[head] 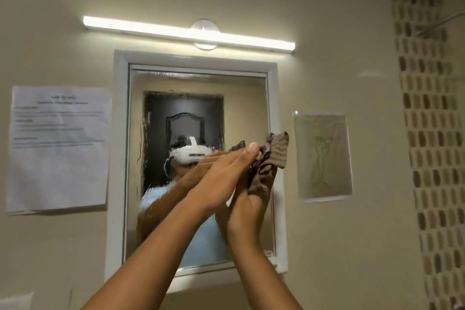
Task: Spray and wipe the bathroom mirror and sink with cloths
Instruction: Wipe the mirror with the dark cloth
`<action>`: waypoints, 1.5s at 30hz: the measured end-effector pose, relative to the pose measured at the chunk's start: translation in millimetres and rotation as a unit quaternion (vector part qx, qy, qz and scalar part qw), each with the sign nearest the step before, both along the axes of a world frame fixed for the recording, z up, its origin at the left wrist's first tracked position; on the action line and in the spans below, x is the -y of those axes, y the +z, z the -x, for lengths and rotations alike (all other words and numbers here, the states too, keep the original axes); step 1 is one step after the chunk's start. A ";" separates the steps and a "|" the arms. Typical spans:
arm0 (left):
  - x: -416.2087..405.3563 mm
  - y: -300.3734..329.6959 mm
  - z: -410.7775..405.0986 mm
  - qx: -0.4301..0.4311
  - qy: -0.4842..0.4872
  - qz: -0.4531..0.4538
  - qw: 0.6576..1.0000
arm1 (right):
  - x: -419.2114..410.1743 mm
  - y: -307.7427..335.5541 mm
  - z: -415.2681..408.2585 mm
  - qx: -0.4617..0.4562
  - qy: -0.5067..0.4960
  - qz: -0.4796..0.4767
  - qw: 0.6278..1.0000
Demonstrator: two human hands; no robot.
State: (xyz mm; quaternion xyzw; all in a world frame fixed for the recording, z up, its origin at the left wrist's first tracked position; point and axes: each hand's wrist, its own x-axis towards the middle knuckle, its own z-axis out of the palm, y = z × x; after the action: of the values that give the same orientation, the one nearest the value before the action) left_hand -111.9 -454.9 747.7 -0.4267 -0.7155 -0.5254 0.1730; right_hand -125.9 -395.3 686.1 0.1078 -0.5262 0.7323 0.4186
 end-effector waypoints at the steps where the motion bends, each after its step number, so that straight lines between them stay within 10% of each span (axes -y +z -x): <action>1: -6.5 8.4 1.7 -0.016 0.006 0.003 1.000 | -5.4 8.4 8.1 -0.017 -0.031 -0.036 0.999; 6: -8.0 20.3 21.5 -0.087 0.087 -0.056 0.991 | -37.0 74.3 71.7 -0.073 -0.190 -0.174 0.964; 10: 23.3 23.5 35.5 -0.190 0.254 0.013 0.948 | -51.0 118.7 115.6 -0.003 -0.421 -0.356 0.834; 18: 120.4 78.0 83.1 -0.340 0.545 0.101 0.760 | -40.4 148.8 129.5 -0.033 -0.412 -0.461 0.786; 28: 181.1 73.6 142.9 -0.358 0.588 0.108 0.717 | -35.9 191.8 140.2 -0.153 -0.454 -0.590 0.650; 45: 204.5 69.9 139.7 -0.422 0.523 0.129 0.730 | -54.2 174.8 147.8 0.021 -0.509 -0.357 0.783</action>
State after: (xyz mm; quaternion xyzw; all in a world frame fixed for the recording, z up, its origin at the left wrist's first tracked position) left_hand -251.7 -659.4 817.6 -0.1812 -0.7398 -0.0210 0.6476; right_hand -273.7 -341.2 860.8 -0.0493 -0.7371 0.1744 0.6510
